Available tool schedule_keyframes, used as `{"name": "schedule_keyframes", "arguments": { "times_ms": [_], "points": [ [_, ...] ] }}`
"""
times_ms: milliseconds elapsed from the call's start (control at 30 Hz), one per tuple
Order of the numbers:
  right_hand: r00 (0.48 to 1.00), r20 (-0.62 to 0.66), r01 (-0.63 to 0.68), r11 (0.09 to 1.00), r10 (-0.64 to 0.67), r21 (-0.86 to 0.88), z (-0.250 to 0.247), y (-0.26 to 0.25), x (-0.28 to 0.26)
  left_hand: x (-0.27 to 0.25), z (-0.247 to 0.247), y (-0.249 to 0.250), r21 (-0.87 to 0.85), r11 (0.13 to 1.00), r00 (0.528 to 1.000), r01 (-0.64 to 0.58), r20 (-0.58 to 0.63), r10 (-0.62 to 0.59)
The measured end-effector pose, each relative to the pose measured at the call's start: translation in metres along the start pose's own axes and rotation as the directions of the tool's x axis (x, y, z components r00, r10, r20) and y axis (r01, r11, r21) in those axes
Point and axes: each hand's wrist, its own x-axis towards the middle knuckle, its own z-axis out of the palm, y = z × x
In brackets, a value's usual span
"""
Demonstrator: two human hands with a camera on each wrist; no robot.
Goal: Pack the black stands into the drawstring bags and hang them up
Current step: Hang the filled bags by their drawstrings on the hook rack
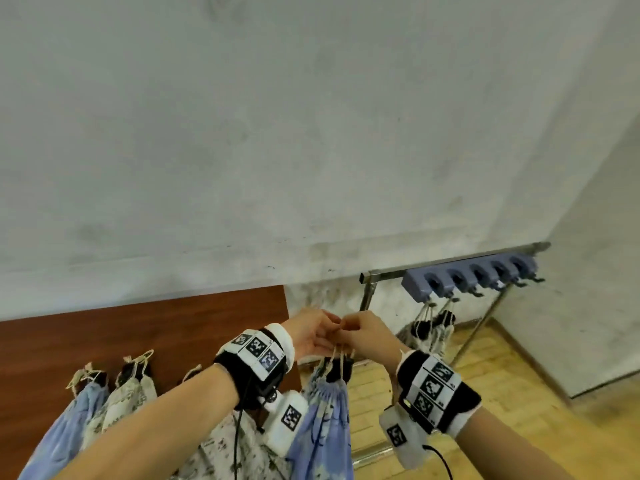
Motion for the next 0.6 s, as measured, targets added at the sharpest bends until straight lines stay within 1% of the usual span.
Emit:
{"name": "schedule_keyframes", "arguments": {
  "times_ms": [67,133,200,233,267,300,333,367,400,433,467,500,533,600],
  "points": [
    [1.000,-0.014,-0.010,0.997,0.011,0.076,-0.012,0.005,-0.010,0.000,0.013,0.007,0.046,0.999,0.999,0.008,0.034,-0.010],
    [0.999,-0.025,-0.030,0.992,0.033,0.123,-0.026,0.010,-0.019,0.002,0.023,0.013,0.108,0.994,1.000,0.005,0.023,-0.008],
    [0.998,-0.010,-0.059,0.974,0.063,0.219,-0.036,0.016,-0.027,0.004,0.031,0.017,0.259,0.966,1.000,-0.012,-0.011,0.015],
    [0.997,0.013,-0.072,0.958,0.071,0.278,-0.040,0.019,-0.030,0.005,0.032,0.019,0.362,0.932,1.000,-0.029,-0.001,0.031],
    [0.997,0.036,-0.081,0.943,0.073,0.324,-0.042,0.022,-0.033,0.007,0.033,0.020,0.482,0.874,0.998,-0.066,0.044,0.051],
    [0.996,0.053,-0.089,0.934,0.076,0.346,-0.043,0.024,-0.034,0.006,0.033,0.022,0.613,0.780,0.991,-0.124,0.120,0.063],
    [0.995,0.063,-0.091,0.931,0.073,0.354,-0.044,0.026,-0.034,0.005,0.034,0.023,0.725,0.660,0.976,-0.197,0.208,0.062],
    [0.995,0.074,-0.089,0.928,0.066,0.361,-0.046,0.027,-0.033,0.005,0.036,0.023,0.815,0.514,0.959,-0.268,0.277,0.061],
    [0.994,0.091,-0.092,0.925,0.062,0.370,-0.047,0.026,-0.033,0.004,0.038,0.022,0.873,0.362,0.944,-0.327,0.320,0.081],
    [0.992,0.113,-0.096,0.919,0.057,0.383,-0.048,0.025,-0.033,0.004,0.041,0.022,0.895,0.251,0.929,-0.369,0.350,0.120],
    [0.990,0.134,-0.101,0.911,0.051,0.401,-0.049,0.024,-0.033,0.004,0.043,0.022,0.899,0.199,0.918,-0.391,0.364,0.158],
    [0.987,0.155,-0.106,0.902,0.044,0.419,-0.050,0.023,-0.032,0.005,0.044,0.022,0.900,0.181,0.913,-0.396,0.365,0.181],
    [0.984,0.175,-0.110,0.896,0.037,0.430,-0.050,0.023,-0.032,0.008,0.042,0.023,0.903,0.174,0.913,-0.392,0.359,0.193],
    [0.979,0.203,-0.117,0.894,0.030,0.432,-0.052,0.021,-0.031,0.014,0.036,0.023,0.911,0.208,0.925,-0.356,0.311,0.219]
  ]
}}
